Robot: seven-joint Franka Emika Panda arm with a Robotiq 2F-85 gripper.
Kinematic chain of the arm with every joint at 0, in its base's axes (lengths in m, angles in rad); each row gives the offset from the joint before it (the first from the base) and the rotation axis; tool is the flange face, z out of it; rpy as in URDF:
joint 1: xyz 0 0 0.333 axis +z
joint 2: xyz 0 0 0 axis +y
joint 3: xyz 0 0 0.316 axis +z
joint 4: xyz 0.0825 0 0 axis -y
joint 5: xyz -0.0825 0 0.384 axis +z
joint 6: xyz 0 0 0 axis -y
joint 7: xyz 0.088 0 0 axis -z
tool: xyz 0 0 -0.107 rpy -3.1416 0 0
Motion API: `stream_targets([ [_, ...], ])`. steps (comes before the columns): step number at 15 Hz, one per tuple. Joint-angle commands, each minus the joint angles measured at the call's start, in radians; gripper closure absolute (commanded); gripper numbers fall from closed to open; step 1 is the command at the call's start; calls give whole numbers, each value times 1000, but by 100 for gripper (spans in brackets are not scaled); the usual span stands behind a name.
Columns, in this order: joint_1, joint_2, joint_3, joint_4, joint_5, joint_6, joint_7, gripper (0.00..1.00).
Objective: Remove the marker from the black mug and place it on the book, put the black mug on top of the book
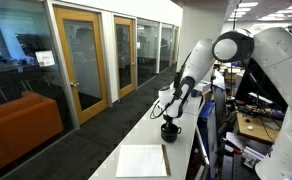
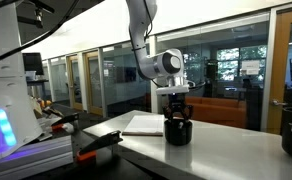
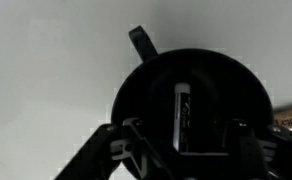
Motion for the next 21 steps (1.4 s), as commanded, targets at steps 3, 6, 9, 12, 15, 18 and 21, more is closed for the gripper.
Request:
stream_targets([
  [3,-41,55,28,-21,-28,110,-59,45],
  [6,-54,76,36,-41,-32,154,-93,76],
  [9,-53,85,31,-51,-40,181,-108,99],
  [12,-58,78,33,-57,-44,199,-118,95],
  [15,-57,63,33,-68,-45,213,-122,95],
  [18,-46,31,29,-73,-41,200,-112,95],
  [21,-28,-14,15,-77,-42,168,-99,95],
])
